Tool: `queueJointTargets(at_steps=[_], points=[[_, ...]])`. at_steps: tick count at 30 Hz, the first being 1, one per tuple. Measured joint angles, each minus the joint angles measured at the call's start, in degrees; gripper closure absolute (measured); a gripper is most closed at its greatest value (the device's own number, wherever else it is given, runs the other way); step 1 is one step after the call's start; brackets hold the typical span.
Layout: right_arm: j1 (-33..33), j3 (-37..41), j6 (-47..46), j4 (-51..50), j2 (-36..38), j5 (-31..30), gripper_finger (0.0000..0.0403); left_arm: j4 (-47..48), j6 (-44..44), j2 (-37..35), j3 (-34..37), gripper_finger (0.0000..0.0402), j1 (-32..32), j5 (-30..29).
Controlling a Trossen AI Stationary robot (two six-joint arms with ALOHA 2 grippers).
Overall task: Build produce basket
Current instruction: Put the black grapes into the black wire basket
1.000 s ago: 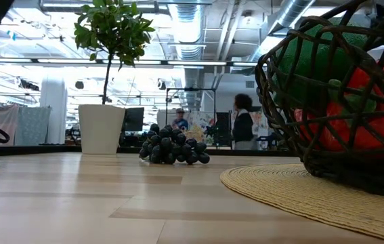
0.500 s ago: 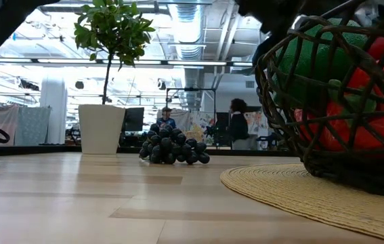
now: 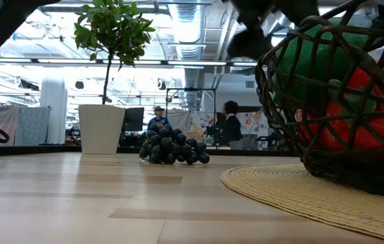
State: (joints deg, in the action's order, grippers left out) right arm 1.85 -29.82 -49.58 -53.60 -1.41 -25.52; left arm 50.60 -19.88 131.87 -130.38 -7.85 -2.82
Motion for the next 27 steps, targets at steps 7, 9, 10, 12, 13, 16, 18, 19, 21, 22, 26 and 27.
queueJointTargets(at_steps=[7,9,10,12,13,16,18,19,21,22,26,27], points=[[0.0,0.0,0.0,0.0,0.0,0.0,0.0069,19.0,-0.8,-1.3,-3.4,0.0045,2.1,-0.5],[0.0,0.0,0.0,0.0,0.0,0.0,0.0069,25.6,1.6,-1.5,-3.3,0.0045,2.5,-1.2],[0.0,0.0,0.0,0.0,0.0,0.0,0.0069,28.6,3.2,-1.5,-3.3,0.0045,2.7,-2.3],[0.0,0.0,0.0,0.0,0.0,0.0,0.0069,32.5,6.5,-1.5,-3.2,0.0045,3.2,-4.9],[0.0,0.0,0.0,0.0,0.0,0.0,0.0069,32.6,8.0,-1.5,-2.9,0.0045,3.6,-5.9],[0.0,0.0,0.0,0.0,0.0,0.0,0.0069,33.1,11.9,-1.5,-1.5,0.0044,5.3,-6.2],[0.0,0.0,0.0,0.0,0.0,0.0,0.0069,32.8,14.5,-1.5,-0.4,0.0044,6.7,-6.2],[0.0,0.0,0.0,0.0,0.0,0.0,0.0069,32.1,15.6,-1.7,0.6,0.0044,7.5,-6.2],[0.0,0.0,0.0,0.0,0.0,0.0,0.0069,32.2,17.3,-1.5,2.6,0.0045,8.7,-5.7],[0.0,0.0,0.0,0.0,0.0,0.0,0.0069,32.3,18.0,-1.5,3.5,0.0045,9.2,-5.3],[0.0,0.0,0.0,0.0,0.0,0.0,0.0069,30.7,19.9,-1.5,8.2,0.0045,10.4,-3.9],[0.0,0.0,0.0,0.0,0.0,0.0,0.0069,30.4,20.3,-1.5,9.3,0.0045,10.5,-3.9]])
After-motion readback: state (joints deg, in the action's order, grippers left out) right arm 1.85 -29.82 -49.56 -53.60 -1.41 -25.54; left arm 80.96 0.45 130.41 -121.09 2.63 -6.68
